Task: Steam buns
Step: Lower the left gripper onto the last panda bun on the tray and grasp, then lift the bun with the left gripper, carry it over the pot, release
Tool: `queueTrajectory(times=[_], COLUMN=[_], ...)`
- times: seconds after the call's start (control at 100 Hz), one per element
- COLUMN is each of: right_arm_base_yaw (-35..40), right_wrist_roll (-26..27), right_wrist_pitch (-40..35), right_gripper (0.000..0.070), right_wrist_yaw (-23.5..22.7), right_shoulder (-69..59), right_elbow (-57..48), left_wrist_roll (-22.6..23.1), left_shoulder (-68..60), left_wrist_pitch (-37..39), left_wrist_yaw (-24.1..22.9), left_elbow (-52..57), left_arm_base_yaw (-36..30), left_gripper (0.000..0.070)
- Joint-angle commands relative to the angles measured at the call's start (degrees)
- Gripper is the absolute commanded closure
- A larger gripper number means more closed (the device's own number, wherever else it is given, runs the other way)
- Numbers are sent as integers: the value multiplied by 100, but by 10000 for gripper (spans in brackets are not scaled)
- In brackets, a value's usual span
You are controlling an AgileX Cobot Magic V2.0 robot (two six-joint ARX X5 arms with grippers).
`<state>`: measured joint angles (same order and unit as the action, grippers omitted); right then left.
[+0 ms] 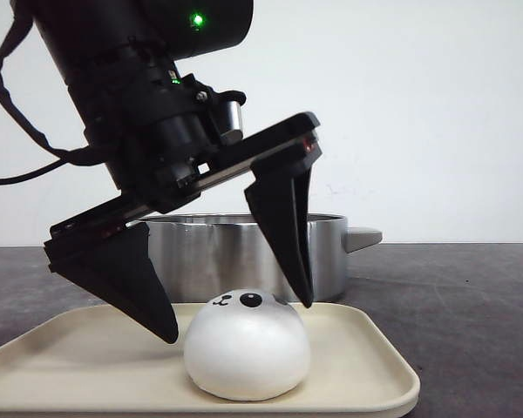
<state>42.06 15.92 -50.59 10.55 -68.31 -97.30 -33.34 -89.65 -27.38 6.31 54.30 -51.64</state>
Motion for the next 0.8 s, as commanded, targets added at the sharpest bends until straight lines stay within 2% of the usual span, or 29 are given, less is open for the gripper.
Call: queueTrajectory(times=[0.0, 0.15, 0.25, 0.3, 0.59, 0.62, 0.64, 0.69, 0.7, 0.73, 0.79], right_arm_base_yaw=[63, 63, 63, 63, 63, 63, 63, 63, 63, 63, 63], right_wrist_roll=[20, 31, 59, 59, 59, 59, 59, 59, 59, 59, 59], right_wrist_pitch=[39, 39, 37, 37, 28, 28, 28, 26, 24, 17, -7], right_gripper=[691, 691, 691, 691, 691, 691, 691, 691, 691, 691, 691], right_wrist_yaw=[2, 2, 2, 0, 2, 2, 2, 2, 2, 2, 2], right_shoulder=[-44, -44, -44, -44, -44, -44, -44, -44, -44, -44, -44], right_elbow=[-101, -101, -101, -101, -101, -101, -101, -101, -101, -101, -101], left_wrist_roll=[144, 264, 310, 310, 337, 378, 431, 586, 614, 658, 713], left_shoulder=[-127, -223, -352, -437, -581, -581, -581, -581, -581, -581, -555], left_wrist_pitch=[0, -116, -280, -354, -409, -413, -415, -428, -431, -437, -457], left_wrist_yaw=[-15, -42, -63, -59, -79, -83, -87, -107, -109, -133, -170], left_elbow=[59, 59, 59, 59, 59, 59, 59, 59, 59, 59, 68], left_arm_base_yaw=[-59, -57, -57, -57, -57, -57, -57, -57, -57, -59, -59], left_gripper=[69, 88, 235, 285, 289, 334, 399, 672, 700, 677, 700])
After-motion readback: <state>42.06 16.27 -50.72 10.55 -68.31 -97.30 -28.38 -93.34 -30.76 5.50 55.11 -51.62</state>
